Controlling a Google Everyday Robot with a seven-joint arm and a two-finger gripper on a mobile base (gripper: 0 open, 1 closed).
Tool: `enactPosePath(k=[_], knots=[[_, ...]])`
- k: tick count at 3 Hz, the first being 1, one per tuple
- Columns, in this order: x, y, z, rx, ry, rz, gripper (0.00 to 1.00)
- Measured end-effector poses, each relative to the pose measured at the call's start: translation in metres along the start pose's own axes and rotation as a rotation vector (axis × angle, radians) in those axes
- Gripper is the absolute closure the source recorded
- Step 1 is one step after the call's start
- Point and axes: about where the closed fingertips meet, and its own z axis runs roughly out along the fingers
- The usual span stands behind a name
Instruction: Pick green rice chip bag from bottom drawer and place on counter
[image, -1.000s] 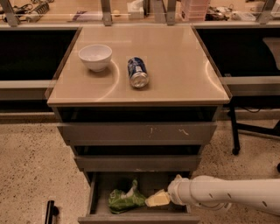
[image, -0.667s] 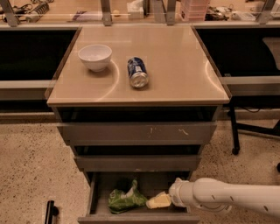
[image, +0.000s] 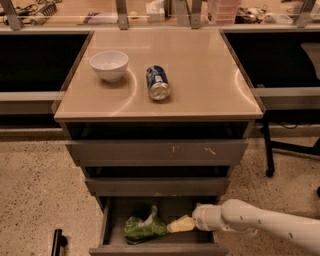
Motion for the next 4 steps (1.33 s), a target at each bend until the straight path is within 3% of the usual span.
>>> enactPosePath(k=[1,3,4], knots=[[-0.006,-0.005,0.002,-0.001,-0.01,0.005,0.0],[0.004,-0.022,0.015,0.014,-0.057,0.063,0.0],[-0.002,-0.036,0.035,-0.025,-0.097,0.068,0.0]])
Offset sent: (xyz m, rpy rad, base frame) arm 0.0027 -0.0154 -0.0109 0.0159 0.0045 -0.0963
